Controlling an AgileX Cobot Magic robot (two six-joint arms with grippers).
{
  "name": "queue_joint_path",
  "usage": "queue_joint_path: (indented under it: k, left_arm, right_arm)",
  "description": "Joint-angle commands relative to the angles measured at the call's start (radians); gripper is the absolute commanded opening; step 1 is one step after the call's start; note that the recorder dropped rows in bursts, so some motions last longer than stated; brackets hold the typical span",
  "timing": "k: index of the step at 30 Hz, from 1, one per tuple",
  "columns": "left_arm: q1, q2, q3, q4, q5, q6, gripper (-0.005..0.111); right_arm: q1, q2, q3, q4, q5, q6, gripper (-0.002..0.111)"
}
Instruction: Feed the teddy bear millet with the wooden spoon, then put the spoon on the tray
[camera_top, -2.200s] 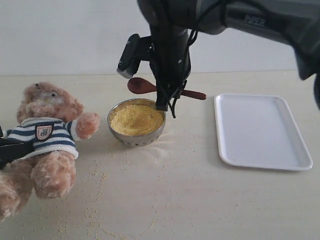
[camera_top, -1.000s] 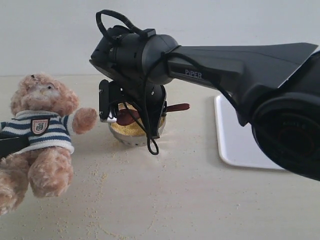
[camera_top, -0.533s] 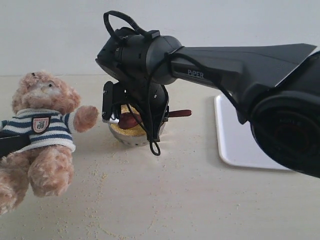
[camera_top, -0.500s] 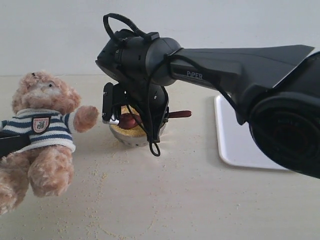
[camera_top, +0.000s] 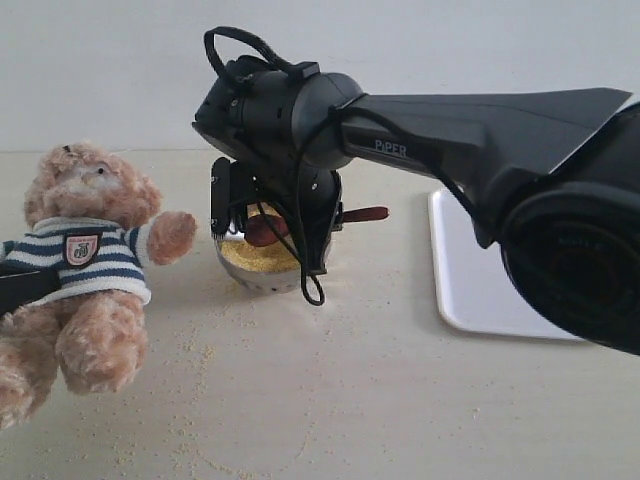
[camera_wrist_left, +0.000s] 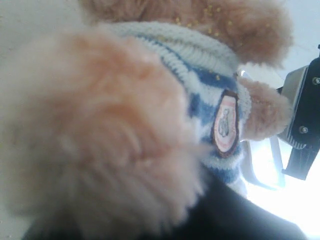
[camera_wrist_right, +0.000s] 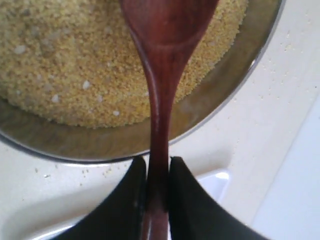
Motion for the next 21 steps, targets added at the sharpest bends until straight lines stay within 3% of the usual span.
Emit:
queue_joint_path:
  k: [1, 21]
  left_arm:
    - [0.003, -0.010, -0.003, -0.016, 0.024, 0.005, 0.005]
    - [0.003, -0.010, -0.003, -0.016, 0.032, -0.011, 0.005]
  right_arm:
    - [-0.013, -0.042, -0.004, -0.084, 0.004, -0.031, 0.000]
    - [-0.041, -0.045, -0.004, -0.159, -0.083, -0.259, 0.000]
